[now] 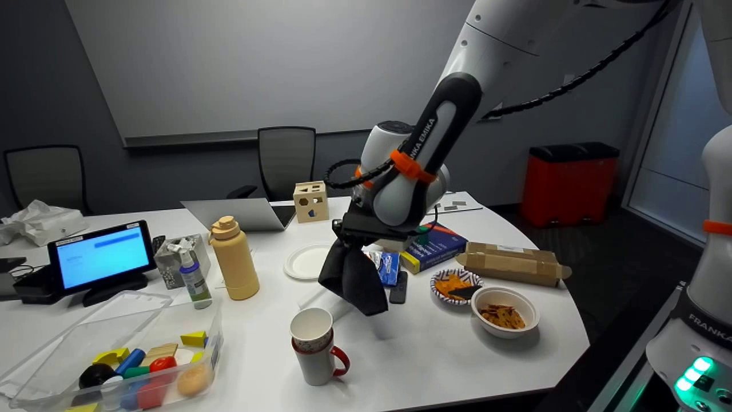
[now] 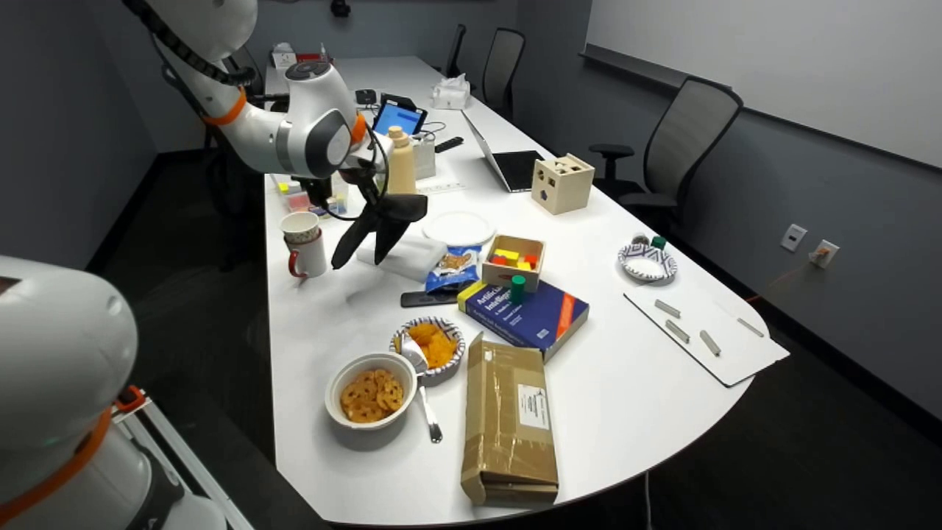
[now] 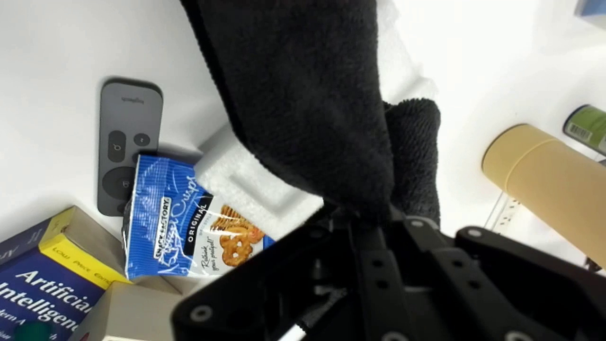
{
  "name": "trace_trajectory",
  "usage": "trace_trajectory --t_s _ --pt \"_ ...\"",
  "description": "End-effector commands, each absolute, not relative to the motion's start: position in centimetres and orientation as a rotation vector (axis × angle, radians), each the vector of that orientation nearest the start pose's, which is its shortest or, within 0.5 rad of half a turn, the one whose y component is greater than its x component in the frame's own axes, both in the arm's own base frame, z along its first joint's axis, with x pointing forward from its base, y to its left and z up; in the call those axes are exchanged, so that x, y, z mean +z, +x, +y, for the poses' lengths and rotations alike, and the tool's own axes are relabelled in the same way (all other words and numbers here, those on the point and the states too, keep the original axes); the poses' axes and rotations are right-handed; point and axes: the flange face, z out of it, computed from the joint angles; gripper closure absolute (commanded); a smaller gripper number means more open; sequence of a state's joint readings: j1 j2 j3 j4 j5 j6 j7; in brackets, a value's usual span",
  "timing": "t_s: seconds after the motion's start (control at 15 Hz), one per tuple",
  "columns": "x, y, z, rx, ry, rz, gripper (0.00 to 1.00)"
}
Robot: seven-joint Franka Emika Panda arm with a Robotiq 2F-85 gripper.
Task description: Wipe the section of the table near the bowls using the grey rag
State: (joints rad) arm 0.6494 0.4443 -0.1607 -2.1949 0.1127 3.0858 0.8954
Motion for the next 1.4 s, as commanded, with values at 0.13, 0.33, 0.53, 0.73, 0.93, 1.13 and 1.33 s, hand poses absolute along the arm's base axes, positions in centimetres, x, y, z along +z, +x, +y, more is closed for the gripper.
trace_trajectory --t_s 0.13,0.33,0.53,0.73,0.93,1.13,1.33 --pt "21.2 55.5 25.9 -0.631 -2.742 0.749 0.98" --pt "17.7 56.1 25.2 -0.604 -2.793 0.789 0.98" --pt "15.5 56.6 25.6 -0.571 -2.817 0.813 0.98" --pt "15.1 57.6 26.6 -0.567 -2.809 0.827 0.98" --pt "15.3 58.8 27.9 -0.527 -2.768 0.872 0.98" --pt "15.5 59.5 29.1 -0.459 -2.707 0.963 0.98" --pt "15.6 59.6 29.8 -0.396 -2.642 1.085 0.98"
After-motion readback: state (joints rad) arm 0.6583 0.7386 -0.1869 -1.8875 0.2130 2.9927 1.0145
